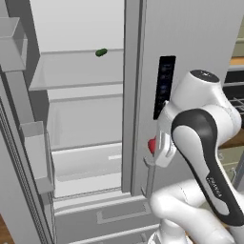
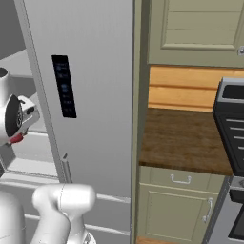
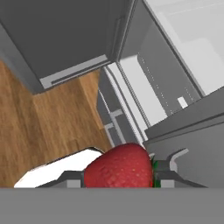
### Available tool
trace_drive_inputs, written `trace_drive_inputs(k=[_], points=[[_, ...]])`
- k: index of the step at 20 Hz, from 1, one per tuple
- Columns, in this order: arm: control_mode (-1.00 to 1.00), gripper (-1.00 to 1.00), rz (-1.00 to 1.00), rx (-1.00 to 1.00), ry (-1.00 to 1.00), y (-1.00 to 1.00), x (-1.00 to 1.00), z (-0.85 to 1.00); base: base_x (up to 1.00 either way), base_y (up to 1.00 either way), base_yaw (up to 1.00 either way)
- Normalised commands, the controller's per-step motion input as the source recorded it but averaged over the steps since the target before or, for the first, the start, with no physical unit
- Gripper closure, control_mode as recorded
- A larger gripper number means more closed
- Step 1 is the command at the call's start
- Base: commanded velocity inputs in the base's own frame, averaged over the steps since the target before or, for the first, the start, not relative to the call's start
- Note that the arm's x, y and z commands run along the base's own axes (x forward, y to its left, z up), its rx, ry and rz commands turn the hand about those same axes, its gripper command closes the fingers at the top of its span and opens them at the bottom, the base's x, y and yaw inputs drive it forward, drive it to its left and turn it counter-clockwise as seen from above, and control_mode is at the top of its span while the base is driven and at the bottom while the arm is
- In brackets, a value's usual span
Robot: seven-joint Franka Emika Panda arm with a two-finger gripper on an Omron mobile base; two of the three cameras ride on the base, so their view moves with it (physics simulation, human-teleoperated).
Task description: Take the strawberry from the fridge and place it on top of the pancake, located on the dining counter.
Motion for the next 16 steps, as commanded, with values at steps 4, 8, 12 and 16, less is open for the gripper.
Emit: trace_drive_inputs(k=[4, 8, 12, 16], points=[[1.0, 1.0, 0.0, 0.0, 0.02, 0.0, -0.09, 0.0, -0.23, 0.0, 0.0], [1.0, 1.0, 0.0, 0.0, 0.0, 0.0, 0.0, 0.0, -1.0, -0.46, 0.05], [1.0, 1.0, 0.0, 0.0, 0.0, 0.0, 0.0, 0.0, -0.54, -0.71, 0.38], [1.0, 1.0, 0.0, 0.0, 0.0, 0.0, 0.0, 0.0, -0.31, -0.27, 0.69]])
